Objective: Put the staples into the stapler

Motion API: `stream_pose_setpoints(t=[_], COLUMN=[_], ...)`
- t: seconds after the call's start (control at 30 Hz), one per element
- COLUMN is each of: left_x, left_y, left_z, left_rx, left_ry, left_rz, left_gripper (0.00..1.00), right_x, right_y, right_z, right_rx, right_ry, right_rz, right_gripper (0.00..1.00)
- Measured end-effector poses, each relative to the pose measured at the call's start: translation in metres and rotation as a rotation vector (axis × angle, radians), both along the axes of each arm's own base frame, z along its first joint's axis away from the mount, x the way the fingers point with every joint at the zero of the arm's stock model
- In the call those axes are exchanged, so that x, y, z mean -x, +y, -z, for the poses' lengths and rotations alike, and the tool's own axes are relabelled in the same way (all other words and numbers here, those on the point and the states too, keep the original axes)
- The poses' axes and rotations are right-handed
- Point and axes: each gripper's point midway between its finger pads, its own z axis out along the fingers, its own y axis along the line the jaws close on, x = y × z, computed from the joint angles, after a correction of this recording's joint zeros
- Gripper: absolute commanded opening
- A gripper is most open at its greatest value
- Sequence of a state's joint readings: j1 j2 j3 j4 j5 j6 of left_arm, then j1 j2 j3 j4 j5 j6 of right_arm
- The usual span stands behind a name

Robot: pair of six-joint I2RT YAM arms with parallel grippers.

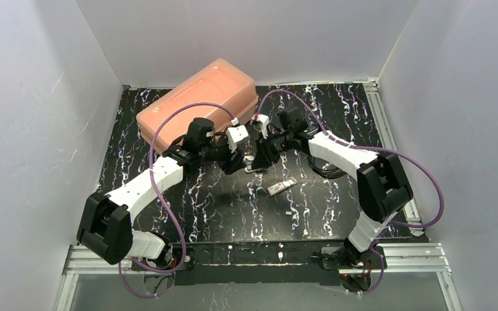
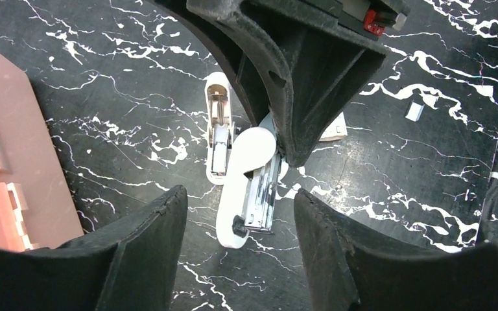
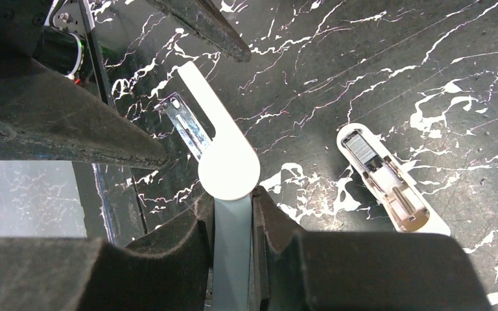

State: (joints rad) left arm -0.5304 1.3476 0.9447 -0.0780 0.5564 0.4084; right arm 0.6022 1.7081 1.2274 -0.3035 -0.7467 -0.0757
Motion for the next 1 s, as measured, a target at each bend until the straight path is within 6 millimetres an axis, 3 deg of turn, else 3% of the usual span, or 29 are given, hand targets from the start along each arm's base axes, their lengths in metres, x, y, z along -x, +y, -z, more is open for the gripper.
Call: stream_pose_setpoints(t=[0.47, 1.0], left_x=[0.007, 0.008], left_y=[0.002, 0.008], left_z=[0.005, -0.006], left_rx=[0.030, 0.151], left_ry=[0.060, 0.168], left_rz=[0.008, 0.021], left_gripper=[0.65, 0.66], right_x=[0.003, 0.004], right_y=[-0.007, -0.011], right_z=[0.004, 0.012], right_rx=[0.019, 0.039], right_ry=[-0.028, -0.045], right_rz=[0.004, -0.004], right_gripper=[0.01, 0.01])
